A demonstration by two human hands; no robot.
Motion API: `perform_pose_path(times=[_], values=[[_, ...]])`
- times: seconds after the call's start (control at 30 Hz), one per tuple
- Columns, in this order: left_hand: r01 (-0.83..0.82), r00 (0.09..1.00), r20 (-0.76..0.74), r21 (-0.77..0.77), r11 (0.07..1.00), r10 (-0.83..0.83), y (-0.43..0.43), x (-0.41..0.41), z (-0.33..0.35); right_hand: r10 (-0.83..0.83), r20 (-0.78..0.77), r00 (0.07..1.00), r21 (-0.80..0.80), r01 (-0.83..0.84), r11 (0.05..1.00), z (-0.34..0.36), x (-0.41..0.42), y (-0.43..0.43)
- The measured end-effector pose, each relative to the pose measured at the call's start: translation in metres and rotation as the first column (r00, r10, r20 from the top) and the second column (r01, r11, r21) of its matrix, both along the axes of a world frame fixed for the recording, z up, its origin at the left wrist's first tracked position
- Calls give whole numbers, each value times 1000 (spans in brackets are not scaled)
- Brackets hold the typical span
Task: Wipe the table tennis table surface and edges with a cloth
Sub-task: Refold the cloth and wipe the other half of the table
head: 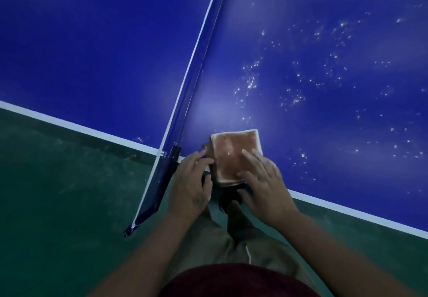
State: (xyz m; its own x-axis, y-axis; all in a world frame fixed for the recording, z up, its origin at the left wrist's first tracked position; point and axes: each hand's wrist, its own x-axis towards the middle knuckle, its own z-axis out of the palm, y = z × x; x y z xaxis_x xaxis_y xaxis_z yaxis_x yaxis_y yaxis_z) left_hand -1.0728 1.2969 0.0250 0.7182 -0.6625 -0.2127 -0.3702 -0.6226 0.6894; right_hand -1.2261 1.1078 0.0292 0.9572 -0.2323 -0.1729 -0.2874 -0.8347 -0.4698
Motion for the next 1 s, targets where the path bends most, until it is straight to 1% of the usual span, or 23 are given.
perform_pose_path(times=[0.1,0.2,0.27,0.4,0.5,0.57,0.6,0.67,0.73,0.77,0.83,0.9,1.0], values=[[-115,993,0,-32,993,115,6,1,-15,76,55,996,-86,-71,994,-19,16,3],[-136,991,-7,-64,989,135,14,7,-30,96,-12,995,-184,-97,978,-45,34,3],[-158,987,-41,-82,984,155,18,12,-37,124,-39,992,-231,-130,964,-59,43,1],[-231,971,-96,-112,967,221,30,14,-43,251,16,968,-255,-239,937,-79,70,9],[-204,978,-78,-149,967,194,37,12,-43,334,44,942,-277,-309,910,-87,101,20],[-189,982,-51,-155,970,183,37,10,-44,320,56,946,-275,-293,916,-90,126,11],[-188,982,-41,-153,970,184,36,9,-43,288,61,956,-277,-261,925,-90,138,2],[-191,982,-22,-153,969,190,34,6,-42,164,71,984,-307,-135,942,-90,158,-25],[-191,981,-6,-166,968,192,31,2,-40,20,66,998,-358,5,934,-87,171,-56],[-194,981,-11,-176,965,195,29,0,-39,-21,45,999,-381,36,924,-85,174,-69],[-199,980,-37,-203,959,196,28,-2,-37,-15,0,1000,-418,14,908,-83,175,-81],[-187,982,-43,-232,955,182,27,-3,-36,24,3,1000,-417,-21,909,-82,174,-74],[-195,981,-47,-249,949,189,27,-1,-36,62,32,998,-321,-49,946,-83,160,-30]])
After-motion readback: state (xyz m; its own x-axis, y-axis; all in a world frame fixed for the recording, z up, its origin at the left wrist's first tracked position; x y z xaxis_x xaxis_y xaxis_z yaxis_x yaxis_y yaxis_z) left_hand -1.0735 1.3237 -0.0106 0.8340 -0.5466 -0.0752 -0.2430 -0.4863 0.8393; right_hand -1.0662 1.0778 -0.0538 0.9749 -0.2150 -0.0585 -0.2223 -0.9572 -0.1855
